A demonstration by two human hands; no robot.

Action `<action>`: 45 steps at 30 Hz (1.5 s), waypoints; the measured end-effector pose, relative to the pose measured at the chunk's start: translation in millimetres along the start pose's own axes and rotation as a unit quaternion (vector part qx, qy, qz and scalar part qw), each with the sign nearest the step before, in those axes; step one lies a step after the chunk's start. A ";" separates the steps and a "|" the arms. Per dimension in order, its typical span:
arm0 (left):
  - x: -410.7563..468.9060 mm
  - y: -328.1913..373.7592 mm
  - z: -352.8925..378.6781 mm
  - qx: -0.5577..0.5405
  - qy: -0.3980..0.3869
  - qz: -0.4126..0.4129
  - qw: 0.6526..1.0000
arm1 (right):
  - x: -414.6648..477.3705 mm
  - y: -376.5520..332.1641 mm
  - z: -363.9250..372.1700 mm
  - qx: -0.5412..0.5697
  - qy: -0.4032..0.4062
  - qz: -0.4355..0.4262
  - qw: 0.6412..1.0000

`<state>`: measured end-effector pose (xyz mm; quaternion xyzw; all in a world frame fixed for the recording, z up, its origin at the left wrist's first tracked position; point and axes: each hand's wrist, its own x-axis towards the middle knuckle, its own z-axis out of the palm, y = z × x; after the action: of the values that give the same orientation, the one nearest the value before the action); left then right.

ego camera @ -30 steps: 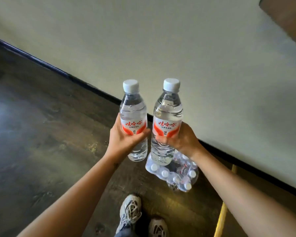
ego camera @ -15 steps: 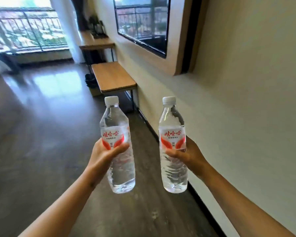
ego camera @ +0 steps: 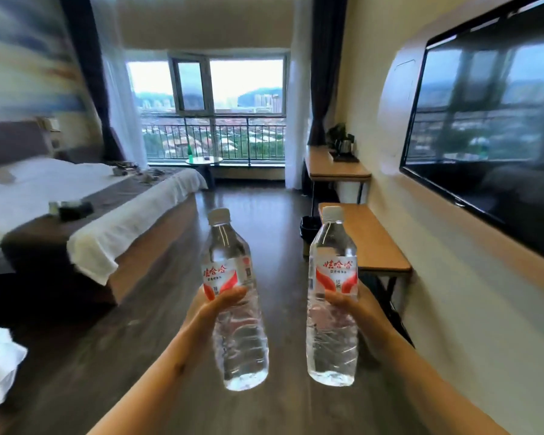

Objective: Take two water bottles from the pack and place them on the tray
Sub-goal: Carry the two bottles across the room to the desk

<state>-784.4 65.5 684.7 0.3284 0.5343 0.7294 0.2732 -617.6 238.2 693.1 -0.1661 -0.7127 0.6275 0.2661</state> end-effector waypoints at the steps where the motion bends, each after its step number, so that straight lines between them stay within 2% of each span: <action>1: 26.9 3.5 -4.0 -0.006 -0.009 -0.002 1.000 | 27.8 -1.6 1.6 -0.002 -0.003 -0.003 1.000; 6: 166.1 -12.4 -6.8 -0.020 -0.041 -0.024 0.999 | 161.3 11.0 -21.0 -0.009 0.019 -0.018 1.000; 11: 325.6 -60.7 -9.0 0.001 -0.016 -0.012 1.000 | 316.7 54.4 -65.3 -0.026 0.045 -0.042 0.998; 16: 495.8 -78.4 -33.1 0.037 0.024 -0.016 0.999 | 503.9 80.5 -94.2 -0.005 0.012 -0.023 1.000; 22: 666.2 -76.2 -119.2 0.065 0.081 -0.028 0.994 | 724.9 107.7 -54.4 0.014 -0.026 0.004 1.000; 28: 867.6 -107.5 -217.2 0.040 0.118 -0.028 0.992 | 941.5 166.3 2.3 0.004 -0.044 0.013 0.999; 30: 950.8 -117.3 -241.6 0.033 0.104 -0.027 0.994 | 1016.7 174.9 7.7 0.011 -0.028 0.015 0.999; 33: 1060.8 -122.3 -251.1 0.018 0.042 -0.021 0.999 | 1110.2 174.5 -7.2 0.013 0.000 0.001 1.000; 40: 1307.8 -162.5 -214.8 -0.015 -0.070 -0.012 0.997 | 1306.4 192.8 -112.2 0.016 0.091 -0.016 0.996; 45: 1477.4 -220.9 -204.3 -0.023 -0.079 -0.022 0.996 | 1460.6 247.6 -166.2 0.027 0.110 -0.015 0.993</action>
<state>-1869.5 1112.0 705.9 0.3673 0.5013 0.7069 0.3376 -1717.2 1244.6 711.0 -0.2163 -0.6645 0.6202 0.3564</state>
